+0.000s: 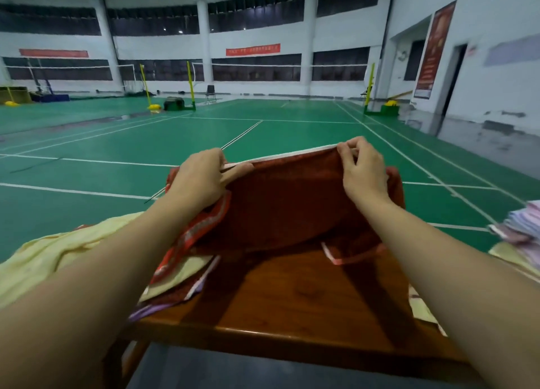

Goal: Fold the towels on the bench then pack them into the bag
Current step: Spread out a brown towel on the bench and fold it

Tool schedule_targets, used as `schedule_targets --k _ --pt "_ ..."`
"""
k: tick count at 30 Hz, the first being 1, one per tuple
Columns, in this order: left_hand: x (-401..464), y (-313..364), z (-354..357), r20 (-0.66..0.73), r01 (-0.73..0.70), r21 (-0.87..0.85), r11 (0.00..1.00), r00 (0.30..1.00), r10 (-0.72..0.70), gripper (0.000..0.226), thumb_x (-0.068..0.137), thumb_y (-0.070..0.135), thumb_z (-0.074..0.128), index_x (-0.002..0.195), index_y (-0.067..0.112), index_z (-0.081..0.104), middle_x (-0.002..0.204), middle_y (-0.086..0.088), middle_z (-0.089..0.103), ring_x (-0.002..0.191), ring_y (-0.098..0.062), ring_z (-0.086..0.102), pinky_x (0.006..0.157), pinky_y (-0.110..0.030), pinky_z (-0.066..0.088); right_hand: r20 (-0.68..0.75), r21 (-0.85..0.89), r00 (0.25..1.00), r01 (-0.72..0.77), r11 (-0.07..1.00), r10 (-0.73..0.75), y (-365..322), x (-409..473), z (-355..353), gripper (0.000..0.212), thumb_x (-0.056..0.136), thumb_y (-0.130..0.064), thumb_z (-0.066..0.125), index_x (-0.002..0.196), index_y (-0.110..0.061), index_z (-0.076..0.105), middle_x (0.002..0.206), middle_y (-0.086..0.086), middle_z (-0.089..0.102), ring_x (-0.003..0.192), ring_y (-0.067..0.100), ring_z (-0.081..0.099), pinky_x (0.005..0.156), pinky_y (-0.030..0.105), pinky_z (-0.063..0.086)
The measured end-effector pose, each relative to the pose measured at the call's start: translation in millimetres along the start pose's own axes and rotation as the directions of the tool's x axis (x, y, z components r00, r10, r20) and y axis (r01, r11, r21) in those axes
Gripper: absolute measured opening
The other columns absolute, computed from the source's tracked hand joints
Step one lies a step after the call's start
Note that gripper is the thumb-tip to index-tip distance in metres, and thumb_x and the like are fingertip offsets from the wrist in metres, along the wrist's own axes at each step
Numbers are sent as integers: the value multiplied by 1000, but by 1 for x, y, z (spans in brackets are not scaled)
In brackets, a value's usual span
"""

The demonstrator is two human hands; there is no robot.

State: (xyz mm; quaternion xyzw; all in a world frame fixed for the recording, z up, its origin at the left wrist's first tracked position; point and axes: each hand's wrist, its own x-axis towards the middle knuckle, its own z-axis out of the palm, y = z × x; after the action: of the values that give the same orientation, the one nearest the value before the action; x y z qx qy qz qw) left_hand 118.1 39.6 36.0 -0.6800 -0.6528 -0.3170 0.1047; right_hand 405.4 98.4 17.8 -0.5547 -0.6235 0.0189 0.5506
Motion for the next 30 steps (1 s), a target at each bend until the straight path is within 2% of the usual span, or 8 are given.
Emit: schedule_targets --k 3,5,10,13,20,22,27,30 --pt "4 -11 0 -49 -61 -7 998 997 60 41 91 49 69 90 10 58 90 -15 64 86 -36 58 66 -38 34 14 -263 992 128 956 -129 12 3 -22 37 100 -56 47 93 -23 62 96 4 66 107 32 56 101 62 37" --pt "7 -17 0 -65 -62 13 998 996 63 28 94 36 69 98 9 60 99 -18 66 95 -38 60 70 -39 37 1 -401 978 190 896 -207 16 6 -35 44 100 -58 46 89 -19 62 87 6 65 102 33 57 108 59 28" --pt "10 -27 -9 -76 -16 -46 999 997 13 43 95 44 65 71 10 54 69 -9 57 74 -37 57 62 -39 36 -94 -466 960 191 864 -262 31 20 -64 51 101 -61 39 88 -17 61 74 2 52 88 35 60 108 51 30" --pt "7 -23 -17 -74 36 -131 991 996 -46 53 92 51 65 59 13 48 56 -8 50 61 -33 50 56 -38 28 -162 -469 949 167 867 -270 36 20 -79 53 101 -63 39 86 -18 62 74 4 61 84 33 60 109 50 31" --pt "3 17 -61 -536 -25 9 1000 844 26 61 94 67 51 73 10 54 76 -23 61 76 -44 60 61 -45 39 -478 -452 796 140 881 -372 6 14 -119 58 101 -65 43 87 -15 70 79 10 69 81 29 60 106 42 28" --pt "12 30 -68 -478 32 42 999 878 -8 66 90 75 50 79 10 60 82 -22 64 79 -43 62 64 -44 42 -434 -492 829 110 864 -352 1 20 -122 57 100 -66 42 86 -18 70 79 10 70 82 31 60 101 44 28" --pt "22 37 -40 -9 151 106 983 988 -151 91 60 95 38 77 11 67 68 -11 58 72 -33 61 63 -37 45 -127 -575 982 44 817 -142 31 15 -104 53 94 -69 49 81 -23 72 82 4 74 90 31 63 101 43 26" --pt "13 27 -20 37 135 153 979 989 -142 102 52 103 32 79 13 73 63 -10 59 64 -29 60 59 -35 48 -65 -590 989 66 804 -130 51 3 -101 53 93 -70 50 79 -25 73 77 2 73 85 29 62 95 41 30"
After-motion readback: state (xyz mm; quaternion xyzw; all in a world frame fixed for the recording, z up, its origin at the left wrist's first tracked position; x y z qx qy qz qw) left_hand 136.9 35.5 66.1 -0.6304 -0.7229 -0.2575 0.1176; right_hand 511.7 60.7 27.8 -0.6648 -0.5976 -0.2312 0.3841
